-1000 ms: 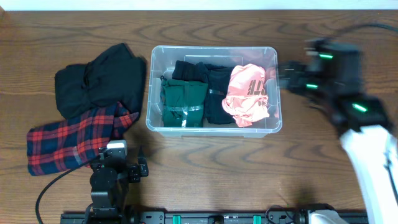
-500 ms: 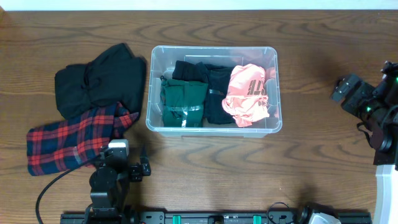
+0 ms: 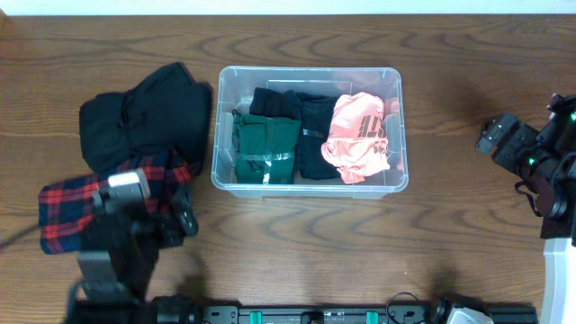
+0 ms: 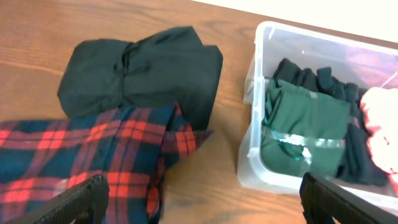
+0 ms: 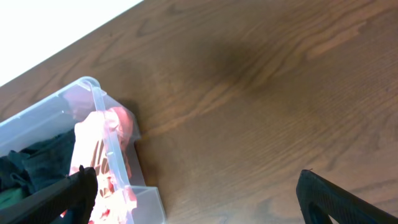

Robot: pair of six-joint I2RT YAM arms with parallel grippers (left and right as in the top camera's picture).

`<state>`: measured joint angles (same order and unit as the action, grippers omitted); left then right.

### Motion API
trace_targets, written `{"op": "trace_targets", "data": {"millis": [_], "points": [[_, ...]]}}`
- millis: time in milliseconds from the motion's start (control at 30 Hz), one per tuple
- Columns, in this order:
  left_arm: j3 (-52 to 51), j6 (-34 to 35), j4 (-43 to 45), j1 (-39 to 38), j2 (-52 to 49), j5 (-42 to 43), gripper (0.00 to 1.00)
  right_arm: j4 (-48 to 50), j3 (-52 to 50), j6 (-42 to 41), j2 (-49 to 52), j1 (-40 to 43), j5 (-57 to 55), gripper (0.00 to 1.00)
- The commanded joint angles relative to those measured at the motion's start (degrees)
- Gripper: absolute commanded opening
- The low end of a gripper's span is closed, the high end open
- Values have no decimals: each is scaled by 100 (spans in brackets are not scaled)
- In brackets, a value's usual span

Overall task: Pack container
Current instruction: 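Reach left gripper to the red plaid shirt and grasp it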

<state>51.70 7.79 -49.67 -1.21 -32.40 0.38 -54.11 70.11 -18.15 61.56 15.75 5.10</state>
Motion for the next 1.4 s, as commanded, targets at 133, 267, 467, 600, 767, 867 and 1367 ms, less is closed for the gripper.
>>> {"op": "trace_targets", "data": {"millis": [133,267,467,600,767,867,1367], "points": [[1757,717,-826,256,-1698,-1021,98,4,37,107,-4,35,-39,99],[2100,1307,-1126,1331,-2271,-780,98,4,37,107,-7,35,-42,99],[2107,1421,-1091,3845,-3108,973,98,4,37,107,-7,35,-42,99],[2092,1523,-1091,5045,-4118,1991,98,4,37,107,-7,35,-42,99],[2092,1458,-1067,5853,-5405,2481,98,4,37,107,-7,35,-42,99],[2092,1226,-1003,6339,-6035,2879,98,4,37,107,-7,35,-42,99],[2090,529,-83,6811,-7630,2892,98,2,37,107,-7,35,-42,99]]}}
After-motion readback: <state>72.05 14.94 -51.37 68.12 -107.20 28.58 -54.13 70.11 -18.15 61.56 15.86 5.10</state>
